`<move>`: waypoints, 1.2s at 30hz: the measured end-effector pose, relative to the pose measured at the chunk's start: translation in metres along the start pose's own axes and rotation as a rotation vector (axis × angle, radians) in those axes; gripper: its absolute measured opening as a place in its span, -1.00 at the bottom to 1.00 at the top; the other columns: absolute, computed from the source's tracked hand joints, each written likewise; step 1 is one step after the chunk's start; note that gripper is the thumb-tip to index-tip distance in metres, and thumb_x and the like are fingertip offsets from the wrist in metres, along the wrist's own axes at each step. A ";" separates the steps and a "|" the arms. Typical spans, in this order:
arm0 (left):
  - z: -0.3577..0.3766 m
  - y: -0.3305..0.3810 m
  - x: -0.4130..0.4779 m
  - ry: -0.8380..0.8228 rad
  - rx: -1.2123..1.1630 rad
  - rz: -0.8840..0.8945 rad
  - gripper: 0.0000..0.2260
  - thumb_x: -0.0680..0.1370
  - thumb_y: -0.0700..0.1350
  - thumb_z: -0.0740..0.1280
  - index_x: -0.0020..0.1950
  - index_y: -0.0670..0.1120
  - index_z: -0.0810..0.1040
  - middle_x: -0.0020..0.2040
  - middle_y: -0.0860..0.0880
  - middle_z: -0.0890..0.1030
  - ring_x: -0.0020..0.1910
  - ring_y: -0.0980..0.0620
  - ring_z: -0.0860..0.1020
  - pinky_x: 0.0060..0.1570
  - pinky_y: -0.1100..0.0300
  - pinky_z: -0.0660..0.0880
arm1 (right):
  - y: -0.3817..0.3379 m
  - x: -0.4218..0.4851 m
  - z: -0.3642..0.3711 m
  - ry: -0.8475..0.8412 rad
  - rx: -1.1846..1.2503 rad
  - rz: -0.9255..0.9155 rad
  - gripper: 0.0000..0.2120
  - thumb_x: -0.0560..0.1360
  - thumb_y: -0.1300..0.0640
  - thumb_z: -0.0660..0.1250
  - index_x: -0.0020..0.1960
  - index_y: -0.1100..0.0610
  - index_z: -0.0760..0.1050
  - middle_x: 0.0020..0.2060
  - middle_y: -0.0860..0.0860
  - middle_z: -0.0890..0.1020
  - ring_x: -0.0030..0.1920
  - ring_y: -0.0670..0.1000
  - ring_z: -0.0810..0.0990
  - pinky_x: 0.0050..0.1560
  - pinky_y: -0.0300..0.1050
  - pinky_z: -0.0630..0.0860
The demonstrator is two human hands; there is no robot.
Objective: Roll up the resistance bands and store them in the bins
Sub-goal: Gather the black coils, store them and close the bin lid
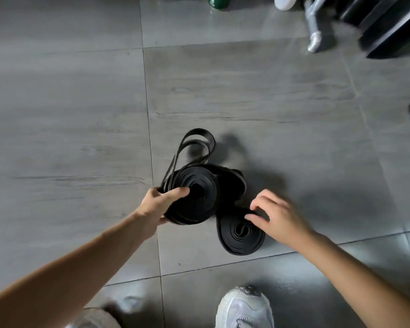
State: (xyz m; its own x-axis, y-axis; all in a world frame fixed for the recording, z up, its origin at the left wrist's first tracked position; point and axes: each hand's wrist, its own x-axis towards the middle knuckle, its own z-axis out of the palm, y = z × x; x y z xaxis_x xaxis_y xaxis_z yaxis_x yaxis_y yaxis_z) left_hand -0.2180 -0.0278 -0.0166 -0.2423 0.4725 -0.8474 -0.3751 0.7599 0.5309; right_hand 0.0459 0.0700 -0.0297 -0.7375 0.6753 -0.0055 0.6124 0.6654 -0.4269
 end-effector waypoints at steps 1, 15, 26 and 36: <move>-0.008 0.003 0.000 -0.012 0.012 0.025 -0.63 0.16 0.05 0.48 -0.11 -0.10 0.60 -0.27 -0.01 0.66 -0.22 0.04 0.62 -0.12 0.14 0.51 | -0.003 -0.001 0.004 -0.084 -0.042 -0.103 -0.69 0.31 -0.16 0.40 -0.13 0.08 0.56 -0.18 -0.02 0.58 -0.17 0.04 0.54 -0.20 -0.10 0.53; -0.028 0.006 0.001 -0.011 0.024 0.007 -0.65 0.30 0.01 0.50 -0.03 -0.16 0.60 -0.20 -0.06 0.66 -0.17 0.01 0.63 -0.02 0.01 0.59 | -0.049 0.042 0.018 -0.472 -0.507 -0.941 -0.77 0.37 0.12 0.33 0.02 -0.04 0.55 0.01 -0.10 0.62 0.05 -0.04 0.59 -0.02 -0.18 0.50; -0.030 0.005 0.003 -0.022 0.050 0.039 -0.75 0.43 -0.04 0.44 -0.01 -0.17 0.60 -0.17 -0.08 0.65 -0.14 -0.03 0.63 -0.08 0.04 0.58 | -0.038 0.063 -0.015 -0.955 -0.758 -0.431 -0.32 0.26 -0.39 0.36 0.16 0.10 0.50 0.06 0.01 0.55 0.14 0.06 0.46 0.15 -0.10 0.23; -0.027 0.006 0.000 -0.011 0.124 0.099 -0.69 0.40 -0.05 0.47 0.05 -0.19 0.59 -0.12 -0.14 0.67 -0.17 -0.02 0.66 -0.28 0.17 0.56 | -0.032 0.032 -0.035 -0.992 -0.296 0.041 -0.51 0.26 -0.24 0.45 0.09 -0.05 0.46 0.00 -0.01 0.60 0.08 0.06 0.53 -0.07 -0.13 0.41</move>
State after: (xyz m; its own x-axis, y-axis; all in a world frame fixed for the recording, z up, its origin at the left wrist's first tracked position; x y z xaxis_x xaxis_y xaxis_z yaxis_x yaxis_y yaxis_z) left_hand -0.2444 -0.0349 -0.0129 -0.2621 0.5524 -0.7913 -0.2362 0.7583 0.6076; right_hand 0.0124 0.0818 0.0154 -0.5349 0.2227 -0.8150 0.5889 0.7900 -0.1706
